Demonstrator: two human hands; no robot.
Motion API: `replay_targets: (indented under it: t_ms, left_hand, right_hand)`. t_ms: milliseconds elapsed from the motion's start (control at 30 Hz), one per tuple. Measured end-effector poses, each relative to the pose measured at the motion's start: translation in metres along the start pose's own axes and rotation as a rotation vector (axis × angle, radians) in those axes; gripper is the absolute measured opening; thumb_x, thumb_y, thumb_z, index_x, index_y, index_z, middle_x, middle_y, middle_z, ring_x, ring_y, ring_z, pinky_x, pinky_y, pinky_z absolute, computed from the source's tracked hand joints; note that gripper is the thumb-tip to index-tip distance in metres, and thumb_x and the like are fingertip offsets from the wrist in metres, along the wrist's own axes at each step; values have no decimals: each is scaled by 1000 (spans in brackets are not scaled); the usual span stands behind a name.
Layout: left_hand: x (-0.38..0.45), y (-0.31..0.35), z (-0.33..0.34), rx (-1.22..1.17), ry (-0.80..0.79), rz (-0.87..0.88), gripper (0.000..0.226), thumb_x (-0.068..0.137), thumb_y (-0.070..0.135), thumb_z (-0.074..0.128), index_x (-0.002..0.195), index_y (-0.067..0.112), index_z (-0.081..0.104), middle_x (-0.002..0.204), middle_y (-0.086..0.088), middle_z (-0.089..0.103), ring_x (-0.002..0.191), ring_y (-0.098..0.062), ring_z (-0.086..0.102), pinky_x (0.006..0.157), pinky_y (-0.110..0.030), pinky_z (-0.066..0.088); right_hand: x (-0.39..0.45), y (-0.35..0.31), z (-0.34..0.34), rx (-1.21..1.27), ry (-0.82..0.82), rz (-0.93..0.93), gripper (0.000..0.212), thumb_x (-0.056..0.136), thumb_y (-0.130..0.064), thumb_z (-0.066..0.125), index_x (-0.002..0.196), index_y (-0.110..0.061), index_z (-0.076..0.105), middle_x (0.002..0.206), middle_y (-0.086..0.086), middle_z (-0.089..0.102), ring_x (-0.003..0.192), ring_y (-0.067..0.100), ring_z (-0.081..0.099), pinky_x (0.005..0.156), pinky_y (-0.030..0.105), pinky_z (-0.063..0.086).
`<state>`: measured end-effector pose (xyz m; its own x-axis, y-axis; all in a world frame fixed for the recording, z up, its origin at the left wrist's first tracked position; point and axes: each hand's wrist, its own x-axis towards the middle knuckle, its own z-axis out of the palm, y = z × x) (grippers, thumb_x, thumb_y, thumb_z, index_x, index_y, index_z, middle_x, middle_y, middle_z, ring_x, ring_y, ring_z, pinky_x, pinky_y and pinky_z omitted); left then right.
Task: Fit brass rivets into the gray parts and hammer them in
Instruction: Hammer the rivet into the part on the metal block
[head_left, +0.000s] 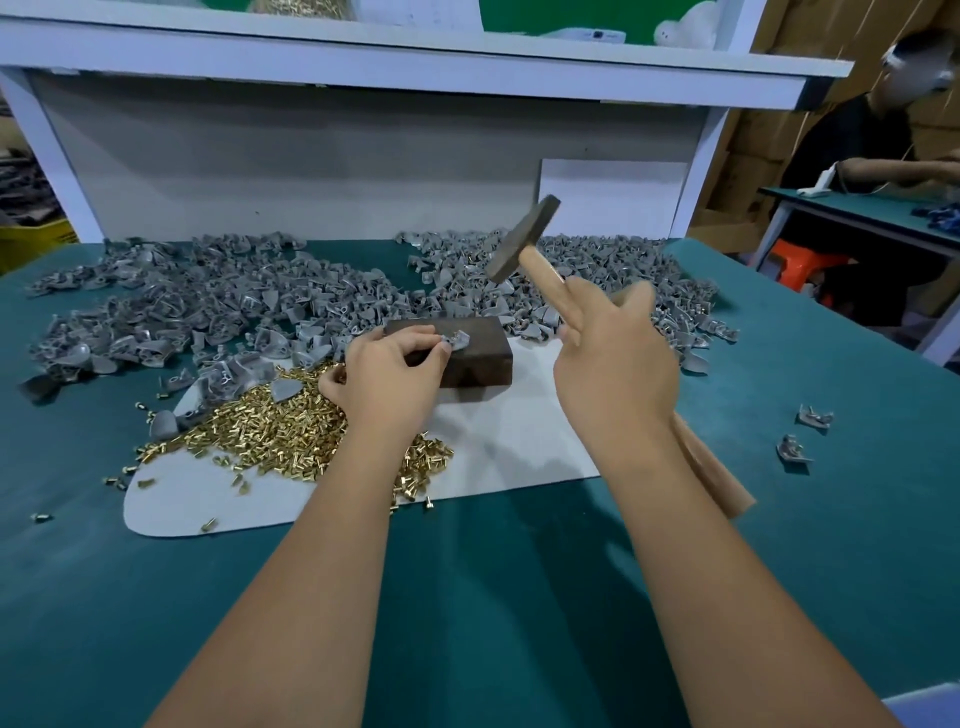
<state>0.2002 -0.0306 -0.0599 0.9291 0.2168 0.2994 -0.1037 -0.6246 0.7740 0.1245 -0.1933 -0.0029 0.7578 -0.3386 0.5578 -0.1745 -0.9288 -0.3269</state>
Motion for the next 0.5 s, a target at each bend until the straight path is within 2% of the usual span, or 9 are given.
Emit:
replay_targets:
  t_ms: [67,200,333,433,467,500]
  left_hand:
    - [-1,1,0,-17,-5,-10,15,88,52,64,94,43,74,124,25,61,135,-7,35,106,-47,11]
    - [-3,4,-4,-58,-31,-23,9,89,48,65,87,42,71,119,28,59,139,-5,27,109,-49,7]
    - [-7,8,-12,-185,-18,35,16,88,38,70,73,42,66,109,29,61,138,-6,27,111,-45,11]
    - [-12,14,-16,-305,-24,59,24,87,32,71,67,43,64,95,45,52,132,-4,32,116,-46,16]
    - [-12,15,-17,-344,-31,51,24,87,31,72,67,43,65,98,46,48,131,-5,33,117,-49,17]
    - [-11,15,-18,-379,-45,39,20,87,32,72,70,42,68,109,40,47,132,-6,34,118,-51,18]
  right_hand:
    - [-6,11,9,-21,-30,57,36,94,-18,54,126,-31,47,100,0,26,49,11,32,46,26,21]
    - [-9,29,18,-55,-108,131,35,92,-17,53,125,-29,48,100,3,30,50,16,32,55,32,32]
    - [-8,33,21,-92,-156,167,30,93,-20,52,122,-27,50,101,7,40,50,16,28,53,30,28]
    - [-8,31,21,-152,-173,165,23,92,-23,53,115,-23,52,104,10,49,58,22,37,53,29,28]
    - [-8,30,21,-165,-176,159,22,91,-22,54,113,-23,53,102,10,52,64,25,41,56,30,31]
    - [-9,30,20,-174,-182,149,22,90,-22,54,112,-22,54,101,10,54,70,27,45,59,31,33]
